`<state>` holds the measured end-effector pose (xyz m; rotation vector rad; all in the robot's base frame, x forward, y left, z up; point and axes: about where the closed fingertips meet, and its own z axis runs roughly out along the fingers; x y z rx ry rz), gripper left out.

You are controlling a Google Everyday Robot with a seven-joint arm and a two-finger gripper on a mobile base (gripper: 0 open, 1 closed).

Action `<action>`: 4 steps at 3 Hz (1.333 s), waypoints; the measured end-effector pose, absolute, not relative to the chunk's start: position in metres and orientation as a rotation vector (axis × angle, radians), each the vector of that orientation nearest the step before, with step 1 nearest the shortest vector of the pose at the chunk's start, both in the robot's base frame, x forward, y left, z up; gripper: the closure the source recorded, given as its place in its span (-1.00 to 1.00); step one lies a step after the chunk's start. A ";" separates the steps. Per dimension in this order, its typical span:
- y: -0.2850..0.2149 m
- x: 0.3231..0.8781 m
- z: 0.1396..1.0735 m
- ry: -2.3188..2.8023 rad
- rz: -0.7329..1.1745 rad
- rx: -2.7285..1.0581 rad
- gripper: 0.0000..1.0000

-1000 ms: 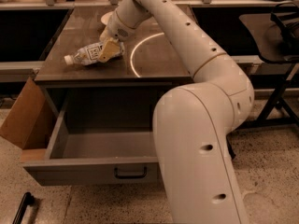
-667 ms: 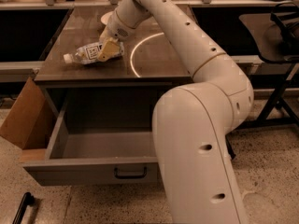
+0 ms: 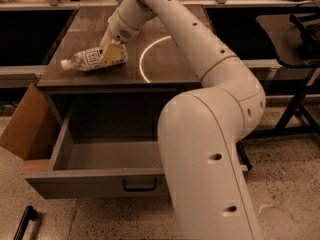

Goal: Place blue plastic bottle into top drawer

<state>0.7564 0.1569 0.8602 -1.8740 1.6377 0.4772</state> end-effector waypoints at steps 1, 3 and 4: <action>0.154 0.754 0.883 1.611 0.434 -1.841 1.00; 0.144 0.705 0.901 1.642 0.447 -1.756 1.00; 0.144 0.705 0.901 1.642 0.447 -1.756 1.00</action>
Offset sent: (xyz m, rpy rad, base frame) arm -0.0515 -0.0274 0.0750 0.0587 -0.1379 -0.1027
